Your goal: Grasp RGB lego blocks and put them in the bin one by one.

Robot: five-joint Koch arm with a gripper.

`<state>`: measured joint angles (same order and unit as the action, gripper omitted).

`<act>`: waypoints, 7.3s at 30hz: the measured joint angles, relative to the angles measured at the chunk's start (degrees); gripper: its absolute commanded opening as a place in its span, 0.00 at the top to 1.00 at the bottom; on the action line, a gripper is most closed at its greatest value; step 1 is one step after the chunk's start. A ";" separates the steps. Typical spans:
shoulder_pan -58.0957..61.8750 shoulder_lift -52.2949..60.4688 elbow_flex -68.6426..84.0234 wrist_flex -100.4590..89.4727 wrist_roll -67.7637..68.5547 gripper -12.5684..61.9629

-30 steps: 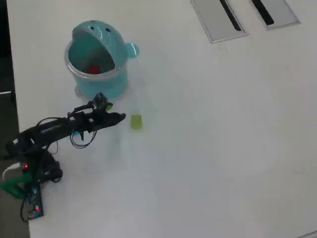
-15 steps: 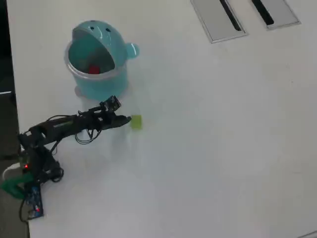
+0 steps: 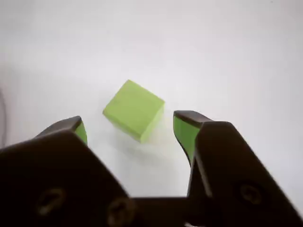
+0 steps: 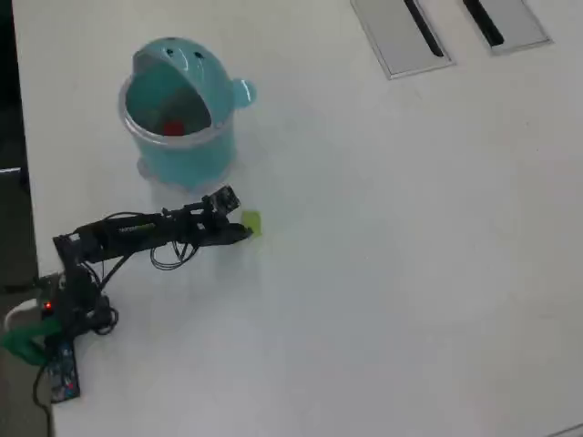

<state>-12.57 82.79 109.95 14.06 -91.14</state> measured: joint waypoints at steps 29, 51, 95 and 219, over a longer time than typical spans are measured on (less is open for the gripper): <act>-1.05 -17.31 -10.63 -6.24 3.52 0.39; -5.80 -12.13 -6.94 -8.00 16.44 0.70; -19.16 28.21 -15.47 7.65 19.42 0.71; -39.29 46.41 36.12 21.27 -20.65 0.44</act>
<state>-51.86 129.20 146.07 35.33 -111.80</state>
